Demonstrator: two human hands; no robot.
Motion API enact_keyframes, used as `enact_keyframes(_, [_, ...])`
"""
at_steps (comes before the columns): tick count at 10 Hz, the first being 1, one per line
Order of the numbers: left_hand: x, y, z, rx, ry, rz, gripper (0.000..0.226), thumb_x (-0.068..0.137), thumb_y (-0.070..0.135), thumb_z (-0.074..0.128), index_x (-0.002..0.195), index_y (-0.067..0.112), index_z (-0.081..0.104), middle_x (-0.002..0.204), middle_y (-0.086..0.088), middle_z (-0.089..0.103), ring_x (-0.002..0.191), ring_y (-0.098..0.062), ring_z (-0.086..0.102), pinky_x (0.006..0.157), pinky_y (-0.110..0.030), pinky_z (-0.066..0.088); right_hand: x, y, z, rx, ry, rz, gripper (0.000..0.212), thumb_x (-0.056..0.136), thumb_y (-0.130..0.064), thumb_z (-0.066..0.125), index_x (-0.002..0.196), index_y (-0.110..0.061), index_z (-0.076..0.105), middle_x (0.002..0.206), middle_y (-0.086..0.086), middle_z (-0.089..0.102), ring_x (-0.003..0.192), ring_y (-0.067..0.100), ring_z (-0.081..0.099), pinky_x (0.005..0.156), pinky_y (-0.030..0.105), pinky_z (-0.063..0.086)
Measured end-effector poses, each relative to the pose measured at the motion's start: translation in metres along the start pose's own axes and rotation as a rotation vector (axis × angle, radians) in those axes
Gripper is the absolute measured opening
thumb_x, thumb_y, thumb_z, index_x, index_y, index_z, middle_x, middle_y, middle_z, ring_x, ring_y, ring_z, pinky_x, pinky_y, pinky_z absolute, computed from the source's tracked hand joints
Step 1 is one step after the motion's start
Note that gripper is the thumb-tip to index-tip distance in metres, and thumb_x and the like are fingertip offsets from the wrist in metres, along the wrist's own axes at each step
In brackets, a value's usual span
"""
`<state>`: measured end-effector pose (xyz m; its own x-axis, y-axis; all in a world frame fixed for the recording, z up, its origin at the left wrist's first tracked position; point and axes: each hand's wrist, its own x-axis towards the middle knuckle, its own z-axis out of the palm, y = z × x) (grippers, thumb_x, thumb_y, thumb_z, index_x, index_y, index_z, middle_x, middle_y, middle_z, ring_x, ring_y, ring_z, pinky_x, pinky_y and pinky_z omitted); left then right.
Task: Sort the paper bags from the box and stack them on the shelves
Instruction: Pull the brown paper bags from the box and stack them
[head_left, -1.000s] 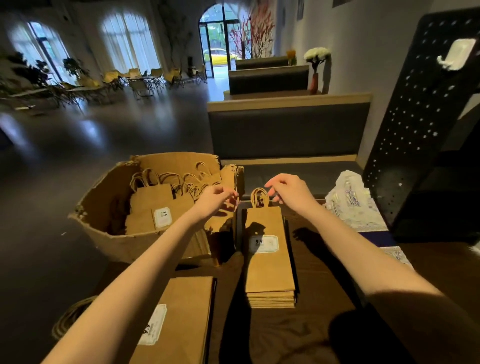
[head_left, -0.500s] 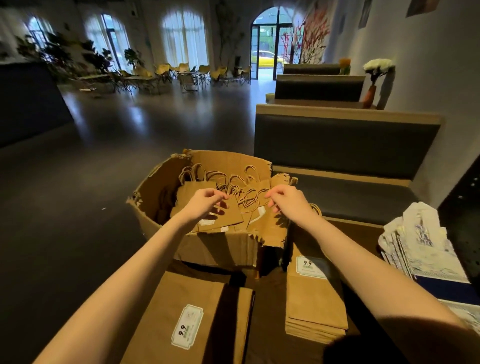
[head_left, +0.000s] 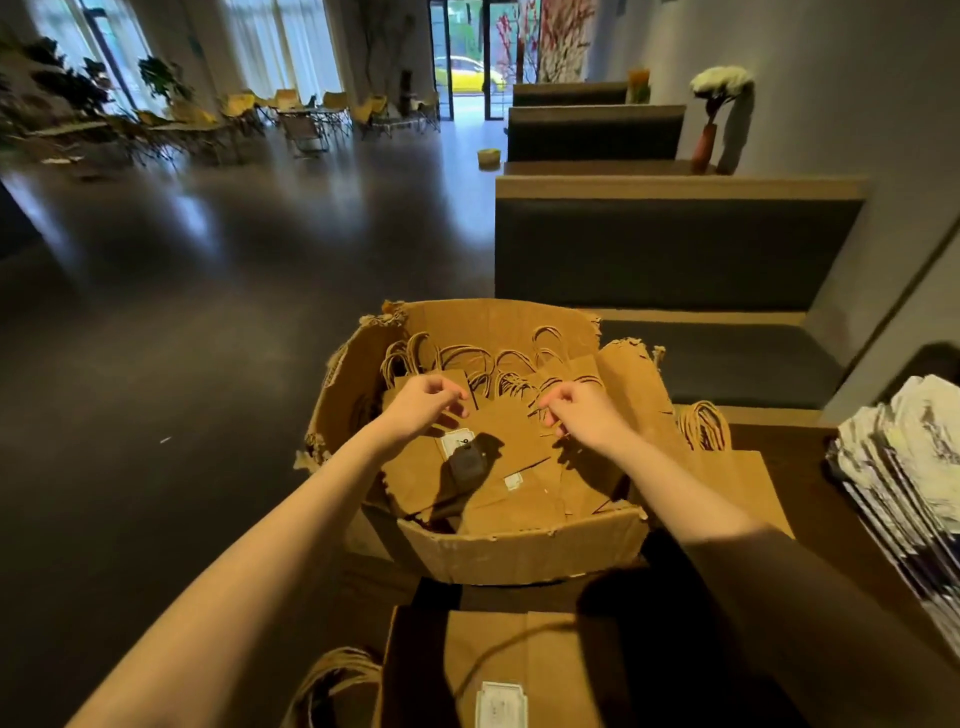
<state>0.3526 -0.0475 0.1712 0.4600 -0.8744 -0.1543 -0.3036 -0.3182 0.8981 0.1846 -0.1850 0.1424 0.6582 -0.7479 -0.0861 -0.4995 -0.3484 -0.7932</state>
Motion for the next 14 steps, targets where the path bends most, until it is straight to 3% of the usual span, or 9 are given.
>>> enact_keyframes(3, [0.051, -0.046, -0.021, 0.198, -0.073, -0.051, 0.011, 0.097, 0.017, 0.045, 0.097, 0.01, 0.055, 0.086, -0.003, 0.059, 0.07, -0.011, 0.052, 0.059, -0.021, 0.039, 0.042, 0.006, 0.042, -0.054, -0.151, 0.114, 0.017, 0.098, -0.013, 0.04, 0.098, -0.015, 0.057, 0.075, -0.003, 0.059, 0.062, 0.01, 0.052, 0.058, 0.019, 0.044])
enact_keyframes(4, [0.072, -0.061, -0.017, 0.289, -0.053, -0.093, 0.006, 0.095, 0.015, 0.049, 0.096, 0.011, 0.053, 0.093, -0.008, 0.058, 0.077, -0.016, 0.052, 0.063, -0.024, 0.042, 0.057, 0.014, 0.05, -0.124, -0.286, 0.219, 0.016, 0.097, -0.019, 0.041, 0.087, -0.016, 0.054, 0.075, 0.003, 0.057, 0.06, 0.013, 0.049, 0.059, 0.028, 0.042])
enact_keyframes(5, [0.092, -0.074, -0.009, 0.462, -0.105, -0.143, 0.011, 0.092, 0.016, 0.055, 0.102, 0.012, 0.054, 0.101, -0.009, 0.059, 0.091, -0.021, 0.055, 0.079, -0.032, 0.045, 0.068, 0.024, 0.053, -0.181, -0.368, 0.366, 0.025, 0.095, -0.022, 0.039, 0.074, -0.013, 0.05, 0.069, 0.008, 0.05, 0.051, 0.015, 0.042, 0.048, 0.026, 0.033])
enact_keyframes(7, [0.112, -0.096, 0.002, 1.046, -0.139, -0.103, 0.053, 0.088, 0.039, 0.06, 0.129, 0.013, 0.041, 0.13, -0.014, 0.047, 0.119, -0.032, 0.047, 0.094, -0.044, 0.043, 0.082, 0.031, 0.056, -0.324, -0.415, 0.533, 0.015, 0.1, -0.019, 0.037, 0.099, -0.009, 0.047, 0.084, 0.008, 0.06, 0.071, 0.019, 0.056, 0.066, 0.028, 0.048])
enact_keyframes(8, [0.118, -0.104, 0.009, 1.065, -0.165, -0.15, 0.068, 0.083, 0.045, 0.064, 0.133, 0.009, 0.034, 0.136, -0.017, 0.041, 0.126, -0.035, 0.04, 0.098, -0.046, 0.039, 0.081, 0.043, 0.055, -0.231, -0.434, 0.61, 0.024, 0.1, -0.019, 0.037, 0.083, -0.006, 0.049, 0.085, 0.01, 0.058, 0.063, 0.019, 0.053, 0.057, 0.029, 0.043])
enact_keyframes(10, [0.128, -0.111, 0.016, 1.03, -0.164, -0.244, 0.082, 0.078, 0.045, 0.07, 0.137, 0.005, 0.028, 0.139, -0.021, 0.038, 0.129, -0.039, 0.036, 0.101, -0.049, 0.039, 0.073, 0.047, 0.06, -0.153, -0.397, 0.614, 0.022, 0.103, -0.018, 0.032, 0.114, -0.003, 0.045, 0.13, 0.019, 0.054, 0.115, 0.03, 0.056, 0.071, 0.028, 0.045])
enact_keyframes(11, [0.129, -0.113, 0.019, 0.96, -0.171, -0.292, 0.083, 0.076, 0.043, 0.073, 0.135, 0.006, 0.028, 0.135, -0.02, 0.043, 0.124, -0.038, 0.042, 0.098, -0.048, 0.043, 0.072, 0.051, 0.062, -0.072, -0.372, 0.662, 0.038, 0.103, -0.019, 0.032, 0.131, 0.005, 0.039, 0.134, 0.021, 0.049, 0.121, 0.032, 0.052, 0.092, 0.035, 0.045])
enact_keyframes(12, [0.127, -0.112, 0.022, 0.828, -0.178, -0.336, 0.081, 0.076, 0.037, 0.075, 0.135, 0.005, 0.029, 0.137, -0.021, 0.038, 0.125, -0.038, 0.042, 0.1, -0.045, 0.042, 0.071, 0.051, 0.065, 0.012, -0.327, 0.733, 0.047, 0.101, -0.025, 0.037, 0.138, 0.004, 0.033, 0.137, 0.021, 0.048, 0.119, 0.035, 0.054, 0.093, 0.04, 0.046])
enact_keyframes(14, [0.12, -0.108, 0.027, 0.687, -0.166, -0.418, 0.087, 0.077, 0.03, 0.076, 0.14, 0.003, 0.023, 0.144, -0.021, 0.029, 0.131, -0.036, 0.037, 0.106, -0.041, 0.037, 0.066, 0.05, 0.057, 0.254, -0.212, 0.775, 0.042, 0.094, -0.011, 0.051, 0.132, 0.003, 0.045, 0.133, 0.022, 0.052, 0.122, 0.035, 0.052, 0.098, 0.042, 0.045])
